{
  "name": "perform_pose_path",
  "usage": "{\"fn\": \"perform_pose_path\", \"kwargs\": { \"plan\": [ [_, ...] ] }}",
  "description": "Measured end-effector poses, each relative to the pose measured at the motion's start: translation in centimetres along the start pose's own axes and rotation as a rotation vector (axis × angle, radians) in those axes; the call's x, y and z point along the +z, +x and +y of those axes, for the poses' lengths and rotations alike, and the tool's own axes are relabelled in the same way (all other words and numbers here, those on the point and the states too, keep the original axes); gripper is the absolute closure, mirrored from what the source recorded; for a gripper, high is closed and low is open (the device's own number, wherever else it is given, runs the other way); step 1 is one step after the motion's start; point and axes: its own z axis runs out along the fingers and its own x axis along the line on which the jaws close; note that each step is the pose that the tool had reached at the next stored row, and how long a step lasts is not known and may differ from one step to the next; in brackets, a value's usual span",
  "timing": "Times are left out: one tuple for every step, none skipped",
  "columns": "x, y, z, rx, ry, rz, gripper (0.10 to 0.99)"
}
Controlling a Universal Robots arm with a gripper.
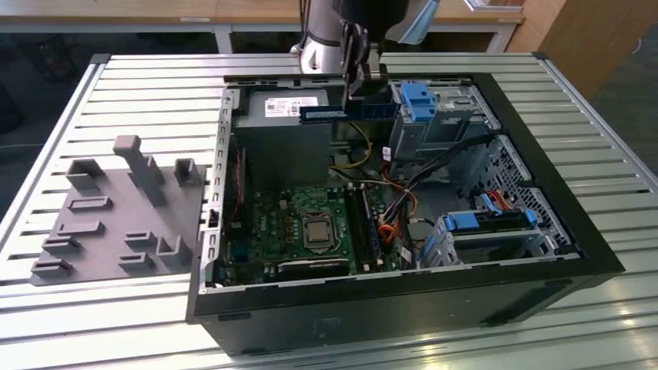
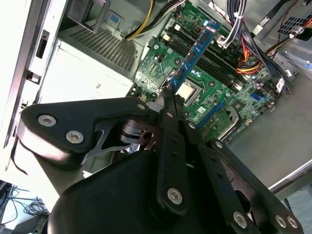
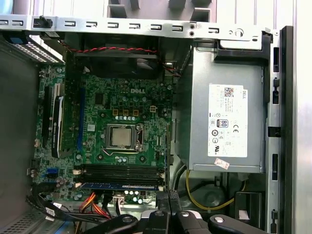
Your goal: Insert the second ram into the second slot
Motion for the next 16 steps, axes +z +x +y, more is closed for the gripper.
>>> {"fn": "perform_pose_path", "kwargs": {
  "plan": [
    [0.0, 0.06, 0.0, 0.0, 0.0, -0.0001, 0.973],
    [0.0, 0.13, 0.0, 0.0, 0.0, 0.0, 0.973],
    [0.0, 0.19, 0.01, 0.0, 0.0, -0.0001, 0.973],
    [0.0, 0.26, 0.01, 0.0, 0.0, -0.0001, 0.973],
    [0.0, 0.32, 0.01, 0.0, 0.0, -0.0001, 0.973],
    [0.0, 0.37, 0.01, 0.0, 0.0, -0.0001, 0.973],
    [-0.01, 0.41, 0.02, 0.0, 0.0, 0.0, 0.973],
    [-0.01, 0.46, 0.01, 0.0, 0.0, 0.0, 0.973],
    [-0.01, 0.5, 0.01, 0.0, 0.0, -0.0001, 0.973],
    [0.0, 0.56, 0.02, 0.0, 0.0, -0.0001, 0.973],
    [-0.01, 0.6, 0.02, 0.0, 0.0, -0.0001, 0.973],
    [-0.01, 0.65, 0.02, 0.0, 0.0, 0.0, 0.973],
    [-0.01, 0.7, 0.02, 0.0, 0.0, -0.0001, 0.973],
    [-0.01, 0.74, 0.03, 0.0, 0.0, 0.0, 0.973],
    [-0.01, 0.77, 0.03, 0.0, 0.0, -0.0001, 0.973],
    [-0.01, 0.81, 0.02, 0.0, 0.0, -0.0001, 0.973]
  ]
}}
